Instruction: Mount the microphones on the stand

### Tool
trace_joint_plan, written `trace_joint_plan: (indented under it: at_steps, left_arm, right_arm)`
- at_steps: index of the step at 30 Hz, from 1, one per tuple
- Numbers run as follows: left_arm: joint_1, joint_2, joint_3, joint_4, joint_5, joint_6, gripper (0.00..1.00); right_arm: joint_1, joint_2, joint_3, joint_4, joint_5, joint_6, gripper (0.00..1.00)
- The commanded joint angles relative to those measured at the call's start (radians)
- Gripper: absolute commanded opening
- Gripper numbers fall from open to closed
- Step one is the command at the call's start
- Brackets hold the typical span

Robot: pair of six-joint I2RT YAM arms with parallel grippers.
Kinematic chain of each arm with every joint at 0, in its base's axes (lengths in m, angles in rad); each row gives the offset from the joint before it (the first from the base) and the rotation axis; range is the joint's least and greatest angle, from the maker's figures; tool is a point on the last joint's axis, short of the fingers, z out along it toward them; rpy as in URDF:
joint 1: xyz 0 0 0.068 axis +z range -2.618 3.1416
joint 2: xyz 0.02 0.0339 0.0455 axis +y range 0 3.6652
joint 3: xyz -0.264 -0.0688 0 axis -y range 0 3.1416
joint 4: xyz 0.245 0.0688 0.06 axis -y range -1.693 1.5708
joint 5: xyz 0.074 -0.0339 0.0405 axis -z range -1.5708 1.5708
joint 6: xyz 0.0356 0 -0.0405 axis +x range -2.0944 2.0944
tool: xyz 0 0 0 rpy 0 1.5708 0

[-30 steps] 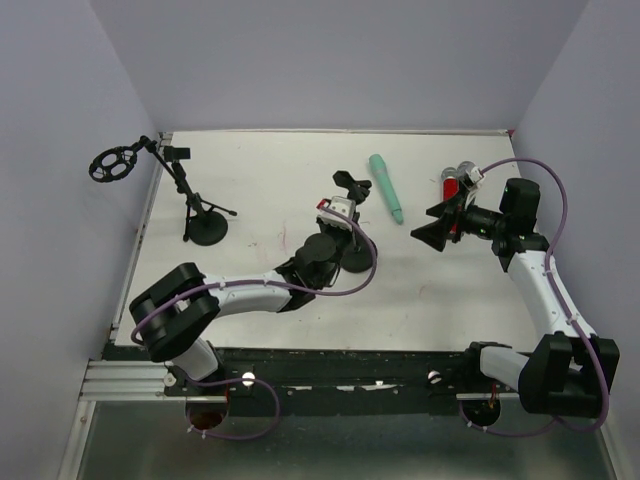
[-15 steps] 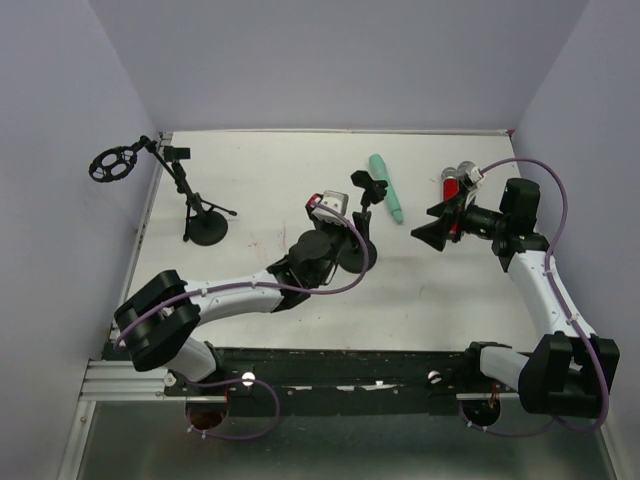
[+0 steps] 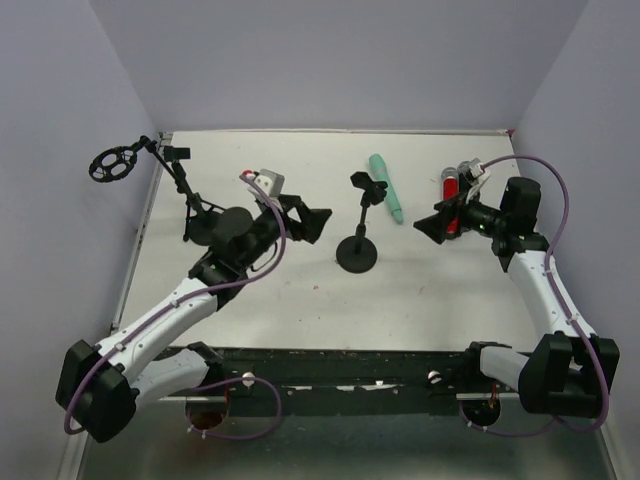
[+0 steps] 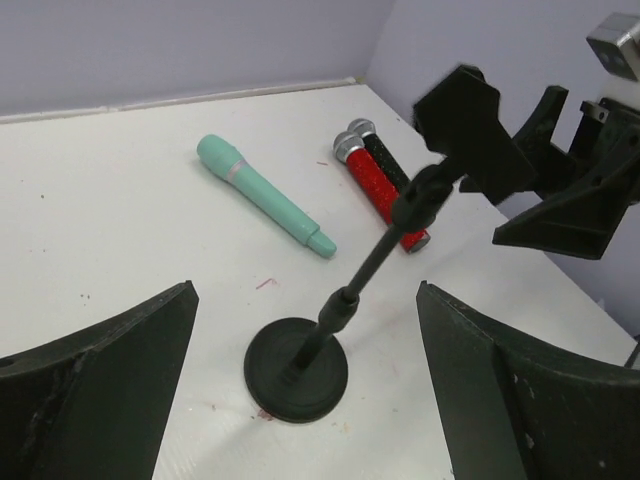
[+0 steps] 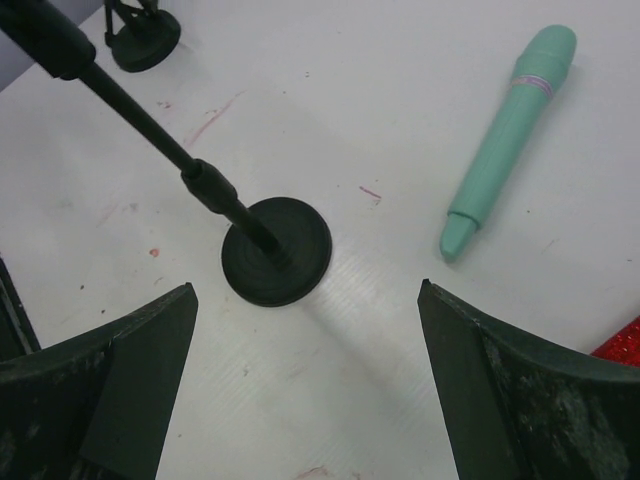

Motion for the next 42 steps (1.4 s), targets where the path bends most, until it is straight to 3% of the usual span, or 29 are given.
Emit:
trace_joint_plan:
  at_steps: [1, 4, 8, 11, 21, 26, 32, 42]
  left_arm:
    - [0.189, -0.050, 0.138, -0.333, 0.421, -0.043, 0.99]
    - [0.223, -0.049, 0.247, -0.523, 0.414, 0.075, 0.99]
    - [0.238, -0.056, 0.286, -0.637, 0.401, 0.187, 0.99]
    - [0.238, -0.082, 0.257, -0.645, 0.355, 0.240, 0.99]
    - [0.241, -0.242, 0.202, -0.641, 0.259, 0.314, 0.98]
    - [0.240, -0.253, 0.202, -0.636, 0.274, 0.308, 0.98]
    - [0.240, -0.260, 0.202, -0.636, 0.269, 0.304, 0.98]
    - [0.240, -0.241, 0.199, -0.631, 0.280, 0.294, 0.99]
  right_arm:
    - [0.002, 0.011, -0.018, 0.093, 0.203, 0.119, 1.00]
    - [0.001, 0.044, -0.017, 0.161, 0.430, 0.262, 1.00]
    - [-0.002, 0.121, 0.019, 0.161, 0.715, 0.351, 1.00]
    - [-0.001, 0.189, 0.061, 0.133, 0.792, 0.356, 1.00]
    - [0.001, 0.518, 0.402, -0.098, 0.783, 0.209, 0.74]
    - [0.001, 0.650, 0.543, -0.187, 0.806, 0.169, 0.75]
    - [0.001, 0.690, 0.528, -0.204, 0.730, 0.098, 0.76]
    - [0.002, 0.738, 0.510, -0.178, 0.739, 0.117, 0.76]
